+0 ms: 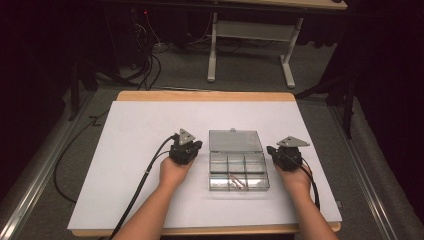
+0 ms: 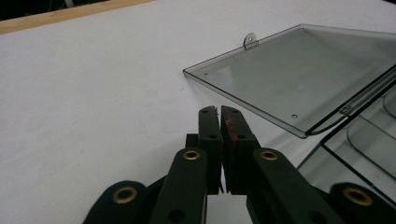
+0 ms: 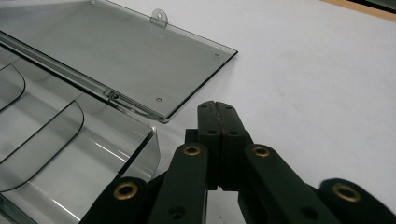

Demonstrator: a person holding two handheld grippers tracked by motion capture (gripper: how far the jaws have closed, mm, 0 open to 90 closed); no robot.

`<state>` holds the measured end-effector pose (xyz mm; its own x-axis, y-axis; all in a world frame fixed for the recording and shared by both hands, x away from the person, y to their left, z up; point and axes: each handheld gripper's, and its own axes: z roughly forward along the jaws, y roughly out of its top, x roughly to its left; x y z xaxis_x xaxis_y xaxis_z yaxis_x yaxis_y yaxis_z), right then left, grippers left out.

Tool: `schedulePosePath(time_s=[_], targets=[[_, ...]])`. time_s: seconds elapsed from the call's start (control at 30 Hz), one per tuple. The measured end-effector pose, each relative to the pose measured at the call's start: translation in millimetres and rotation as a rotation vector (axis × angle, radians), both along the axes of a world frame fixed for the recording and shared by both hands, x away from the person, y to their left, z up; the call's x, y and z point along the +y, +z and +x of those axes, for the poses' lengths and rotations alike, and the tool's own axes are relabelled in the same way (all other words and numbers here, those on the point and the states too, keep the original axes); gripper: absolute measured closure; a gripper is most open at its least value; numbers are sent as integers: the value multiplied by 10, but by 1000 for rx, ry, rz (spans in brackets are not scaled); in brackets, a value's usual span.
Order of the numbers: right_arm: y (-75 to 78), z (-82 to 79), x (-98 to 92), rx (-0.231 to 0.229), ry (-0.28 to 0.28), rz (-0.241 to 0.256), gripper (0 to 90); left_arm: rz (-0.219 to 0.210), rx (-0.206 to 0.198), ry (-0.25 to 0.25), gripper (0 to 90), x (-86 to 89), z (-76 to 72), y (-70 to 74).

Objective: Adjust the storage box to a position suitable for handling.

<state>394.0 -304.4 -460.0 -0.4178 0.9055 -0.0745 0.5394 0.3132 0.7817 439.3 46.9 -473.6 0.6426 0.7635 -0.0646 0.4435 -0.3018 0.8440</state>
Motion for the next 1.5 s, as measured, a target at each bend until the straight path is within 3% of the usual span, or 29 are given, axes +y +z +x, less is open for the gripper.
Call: schedulePosePath(time_s=[0.33,0.53,1.2,1.5], targets=[[-43,92,37,12,3,-1,900,5,18,-4,900,-119,78,-25],[-99,137,33,22,6,3,900,30,40,-3,900,-162,89,-95],[-161,239,79,41,20,-7,900,85,64,-45,900,-268,120,-110],[-200,267,104,52,27,-14,900,72,70,-48,897,-271,133,-108]])
